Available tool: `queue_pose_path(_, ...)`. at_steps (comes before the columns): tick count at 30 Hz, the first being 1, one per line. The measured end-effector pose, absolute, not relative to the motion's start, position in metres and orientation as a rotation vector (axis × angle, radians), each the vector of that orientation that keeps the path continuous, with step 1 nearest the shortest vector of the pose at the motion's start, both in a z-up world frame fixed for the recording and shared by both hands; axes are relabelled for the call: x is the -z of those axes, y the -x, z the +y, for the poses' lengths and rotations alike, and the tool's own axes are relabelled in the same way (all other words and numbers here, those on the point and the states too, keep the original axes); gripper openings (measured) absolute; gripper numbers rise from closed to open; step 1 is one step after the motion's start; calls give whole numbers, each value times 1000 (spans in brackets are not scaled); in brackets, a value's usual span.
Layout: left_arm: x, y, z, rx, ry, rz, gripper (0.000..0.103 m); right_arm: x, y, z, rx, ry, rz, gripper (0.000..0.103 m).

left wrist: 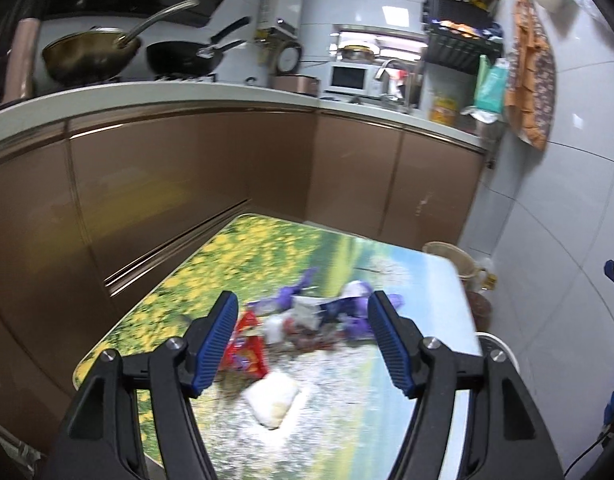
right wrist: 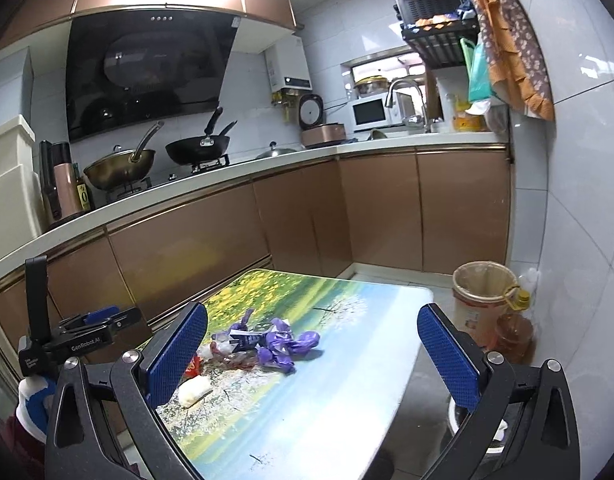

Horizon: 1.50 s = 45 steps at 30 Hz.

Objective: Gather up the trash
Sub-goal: 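Grasp the red chip bag with the left gripper while the right gripper grasps a purple bag, then carry the red chip bag and purple bag over the bin with both grippers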

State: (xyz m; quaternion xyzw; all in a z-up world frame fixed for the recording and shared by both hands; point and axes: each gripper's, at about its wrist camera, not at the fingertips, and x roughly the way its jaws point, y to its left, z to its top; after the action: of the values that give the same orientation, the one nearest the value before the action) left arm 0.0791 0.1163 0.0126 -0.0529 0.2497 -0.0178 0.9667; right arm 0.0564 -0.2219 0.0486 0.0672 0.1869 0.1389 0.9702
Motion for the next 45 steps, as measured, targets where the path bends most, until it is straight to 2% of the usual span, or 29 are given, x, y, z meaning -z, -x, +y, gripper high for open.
queue_pose_path(7,29,-107,140,-34,119,582,66,-13,-103,-206,-320,-130,481,102)
queue_pose_path(15,92,-147,159,-79,163,704,66,53,-170,-155,-426,-77,668,74)
queue_pose_path(18,101,-158,167,-88,177,703,66,75,-196,-132,-460,-63,720,66)
queue_pose_path(22,116,-174,170,-81,182,725,65,104,-229,-104,-497,-42,779,61)
queue_pose_path(31,139,-191,176,-42,241,773,34,143,-277,-80,-489,-47,860,41)
queue_pose_path(32,141,-191,177,-37,250,779,30,144,-281,-78,-489,-49,862,36)
queue_pose_path(33,141,-191,177,-36,253,778,28,145,-283,-77,-492,-48,866,30)
queue_pose_path(38,138,-186,177,-36,255,765,18,145,-280,-77,-510,-35,875,27)
queue_pose_path(45,113,-166,181,-50,255,713,15,117,-254,-82,-548,-38,793,24)
